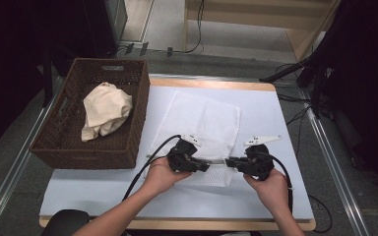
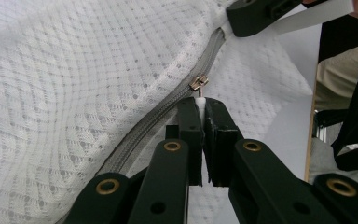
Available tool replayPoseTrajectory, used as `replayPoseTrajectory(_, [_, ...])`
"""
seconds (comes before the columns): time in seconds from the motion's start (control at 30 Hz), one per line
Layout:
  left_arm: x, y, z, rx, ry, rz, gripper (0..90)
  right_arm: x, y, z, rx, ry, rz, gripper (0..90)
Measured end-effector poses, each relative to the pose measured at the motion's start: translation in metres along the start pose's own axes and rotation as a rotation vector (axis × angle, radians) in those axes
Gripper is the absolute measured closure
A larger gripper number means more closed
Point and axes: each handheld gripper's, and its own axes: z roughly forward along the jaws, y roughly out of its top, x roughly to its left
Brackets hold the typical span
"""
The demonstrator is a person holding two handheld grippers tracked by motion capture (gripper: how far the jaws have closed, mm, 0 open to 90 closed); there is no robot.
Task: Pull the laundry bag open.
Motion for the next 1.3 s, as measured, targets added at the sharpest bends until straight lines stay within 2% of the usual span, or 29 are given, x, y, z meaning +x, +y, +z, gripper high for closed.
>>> replayPoseTrajectory(0.47, [0.001,0.000,0.000,0.005,-0.001,0.002,87.3,-0.004,-0.001,0.001,0.002,0.012,0.003,85.2])
replayPoseTrajectory(0.73, [0.005,0.000,-0.003,0.003,0.012,-0.009,87.3,-0.010,-0.002,-0.003,-0.001,-0.004,0.020,85.3])
replayPoseTrajectory(0.93, [0.008,-0.001,-0.005,-0.001,0.004,-0.018,87.2,-0.018,-0.004,-0.005,-0.003,-0.011,0.043,85.2])
replayPoseTrajectory(1.3, [0.008,-0.001,-0.006,-0.003,0.012,-0.015,87.2,-0.019,-0.004,-0.005,-0.006,-0.011,0.044,85.3])
